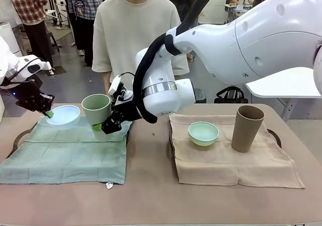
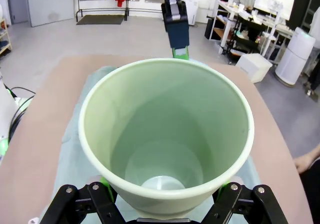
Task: Set up a tray with a mat and arrange the tableware.
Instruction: Place the Picnic Bowl and Reusable plastic cup back onto the Handle tray in front of the human's position.
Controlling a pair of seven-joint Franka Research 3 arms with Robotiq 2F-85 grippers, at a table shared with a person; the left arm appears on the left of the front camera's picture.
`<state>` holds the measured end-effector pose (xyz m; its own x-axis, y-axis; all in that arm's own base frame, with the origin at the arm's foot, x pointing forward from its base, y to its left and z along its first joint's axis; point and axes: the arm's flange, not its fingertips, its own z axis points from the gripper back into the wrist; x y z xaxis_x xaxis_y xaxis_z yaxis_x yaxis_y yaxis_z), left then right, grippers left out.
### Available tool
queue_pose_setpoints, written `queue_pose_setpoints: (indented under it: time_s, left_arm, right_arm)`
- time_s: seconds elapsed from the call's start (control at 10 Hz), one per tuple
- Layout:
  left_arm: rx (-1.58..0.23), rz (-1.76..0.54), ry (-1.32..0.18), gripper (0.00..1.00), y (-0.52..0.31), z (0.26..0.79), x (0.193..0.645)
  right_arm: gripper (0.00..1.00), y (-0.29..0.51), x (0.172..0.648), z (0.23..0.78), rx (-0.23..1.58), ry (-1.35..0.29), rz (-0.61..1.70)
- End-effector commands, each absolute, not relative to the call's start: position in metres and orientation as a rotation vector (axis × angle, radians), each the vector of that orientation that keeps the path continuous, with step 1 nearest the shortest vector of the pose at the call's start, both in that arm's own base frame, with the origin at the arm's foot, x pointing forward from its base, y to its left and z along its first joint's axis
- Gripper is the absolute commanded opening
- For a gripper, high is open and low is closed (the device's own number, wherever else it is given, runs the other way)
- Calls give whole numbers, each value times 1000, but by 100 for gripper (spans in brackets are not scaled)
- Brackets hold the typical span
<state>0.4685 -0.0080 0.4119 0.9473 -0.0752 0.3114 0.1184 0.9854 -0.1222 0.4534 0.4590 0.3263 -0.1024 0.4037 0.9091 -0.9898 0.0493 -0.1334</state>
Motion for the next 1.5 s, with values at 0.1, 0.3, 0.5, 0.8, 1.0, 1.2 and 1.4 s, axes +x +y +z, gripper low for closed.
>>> queue_pose_setpoints:
  time_s: [0.1,0.3,0.5,0.8,1.0,1.2,1.4]
  left_arm:
    - [-144,-130,-307,4,-6,397,469]
    - [-138,-137,-293,4,-9,391,470]
    - [-122,-139,-296,4,-10,384,474]
    - [-111,-144,-285,4,-12,372,478]
    - [-104,-150,-277,4,-13,364,484]
    - [-93,-151,-265,4,-14,357,485]
    - [-86,-148,-262,4,-13,356,487]
  right_arm:
    - [85,463,456,306,787,-1094,1396]
    - [85,462,461,297,775,-1107,1407]
    - [85,465,464,287,784,-1091,1406]
    - [85,467,465,283,788,-1079,1405]
    - [85,466,467,283,783,-1079,1401]
    - [85,467,466,284,780,-1079,1402]
    - [85,467,466,284,782,-1076,1397]
